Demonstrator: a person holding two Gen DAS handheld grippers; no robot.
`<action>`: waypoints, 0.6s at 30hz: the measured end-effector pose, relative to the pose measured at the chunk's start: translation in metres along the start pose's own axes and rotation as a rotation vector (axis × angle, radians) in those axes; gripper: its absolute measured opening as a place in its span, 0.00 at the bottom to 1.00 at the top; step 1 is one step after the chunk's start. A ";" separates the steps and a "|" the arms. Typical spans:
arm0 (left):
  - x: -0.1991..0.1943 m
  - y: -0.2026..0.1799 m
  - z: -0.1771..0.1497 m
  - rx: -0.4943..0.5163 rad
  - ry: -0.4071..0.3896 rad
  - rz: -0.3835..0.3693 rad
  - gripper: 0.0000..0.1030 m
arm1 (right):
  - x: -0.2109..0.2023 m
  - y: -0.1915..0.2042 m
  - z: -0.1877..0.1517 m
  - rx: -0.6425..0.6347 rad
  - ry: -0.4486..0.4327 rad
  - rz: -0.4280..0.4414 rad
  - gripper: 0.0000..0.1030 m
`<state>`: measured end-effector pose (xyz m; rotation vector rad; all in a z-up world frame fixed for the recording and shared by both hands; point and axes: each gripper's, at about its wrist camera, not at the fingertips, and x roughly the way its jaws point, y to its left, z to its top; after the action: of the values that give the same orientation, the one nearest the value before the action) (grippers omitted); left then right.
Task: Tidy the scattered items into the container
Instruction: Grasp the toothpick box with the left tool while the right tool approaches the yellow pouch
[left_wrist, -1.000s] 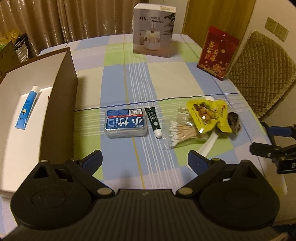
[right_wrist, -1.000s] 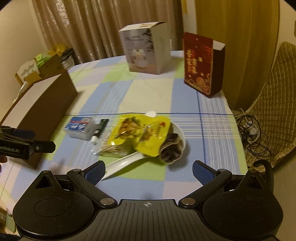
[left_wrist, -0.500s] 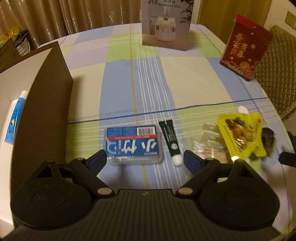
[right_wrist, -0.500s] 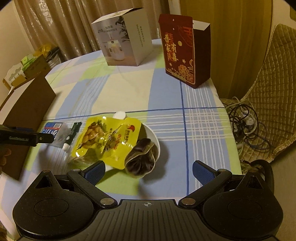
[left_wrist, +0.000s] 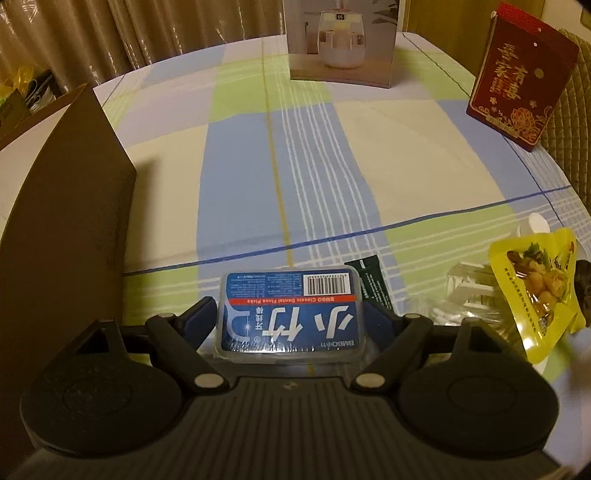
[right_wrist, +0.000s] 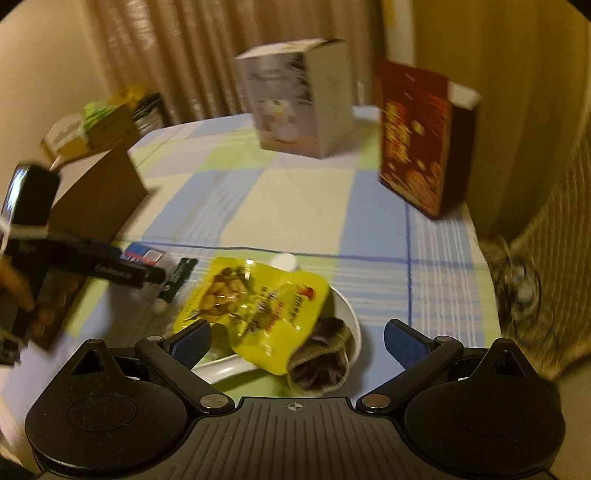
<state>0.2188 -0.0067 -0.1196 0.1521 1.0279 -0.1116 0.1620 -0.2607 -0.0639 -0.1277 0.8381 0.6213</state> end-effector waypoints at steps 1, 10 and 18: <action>0.000 0.000 0.000 0.001 -0.004 -0.002 0.79 | 0.001 0.005 -0.001 -0.033 -0.002 0.005 1.00; -0.016 -0.002 -0.012 0.014 0.018 -0.049 0.79 | 0.015 0.023 -0.004 -0.377 -0.024 0.040 1.00; -0.029 -0.002 -0.020 0.006 0.014 -0.066 0.79 | 0.049 0.013 0.004 -0.686 0.084 0.192 1.00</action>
<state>0.1864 -0.0049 -0.1048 0.1241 1.0466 -0.1740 0.1822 -0.2261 -0.0948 -0.7053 0.6929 1.0747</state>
